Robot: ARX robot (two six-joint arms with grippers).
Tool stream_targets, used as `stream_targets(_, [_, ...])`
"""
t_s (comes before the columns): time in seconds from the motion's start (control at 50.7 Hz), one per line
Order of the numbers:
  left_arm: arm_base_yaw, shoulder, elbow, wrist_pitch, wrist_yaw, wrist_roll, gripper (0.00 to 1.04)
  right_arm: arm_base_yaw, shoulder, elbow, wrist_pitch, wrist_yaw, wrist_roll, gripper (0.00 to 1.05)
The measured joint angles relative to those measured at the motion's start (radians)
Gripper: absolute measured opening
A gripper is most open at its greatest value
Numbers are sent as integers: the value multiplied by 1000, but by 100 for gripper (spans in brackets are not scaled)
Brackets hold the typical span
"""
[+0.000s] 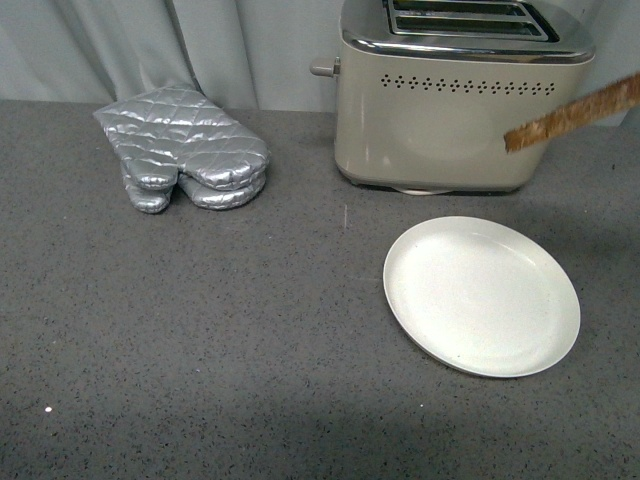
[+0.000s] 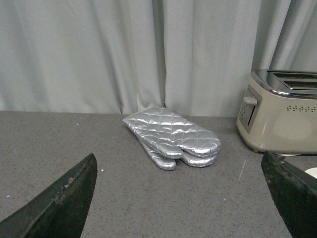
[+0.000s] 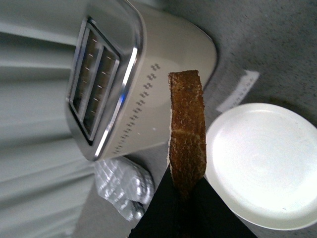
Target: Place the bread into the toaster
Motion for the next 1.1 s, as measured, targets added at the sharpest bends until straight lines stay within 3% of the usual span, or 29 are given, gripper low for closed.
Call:
stream_targets(0.256, [0, 0, 0, 0, 0, 0, 98, 171, 49, 130, -27, 344, 214, 1])
stream_targets(0.395, [0, 0, 0, 0, 0, 0, 98, 235, 116, 224, -43, 437, 299, 1])
stream_targets(0.631, [0, 0, 0, 0, 0, 0, 98, 297, 311, 461, -96, 513, 375, 1])
stream_targets(1.105, [0, 0, 0, 0, 0, 0, 98, 290, 447, 607, -168, 532, 442, 1])
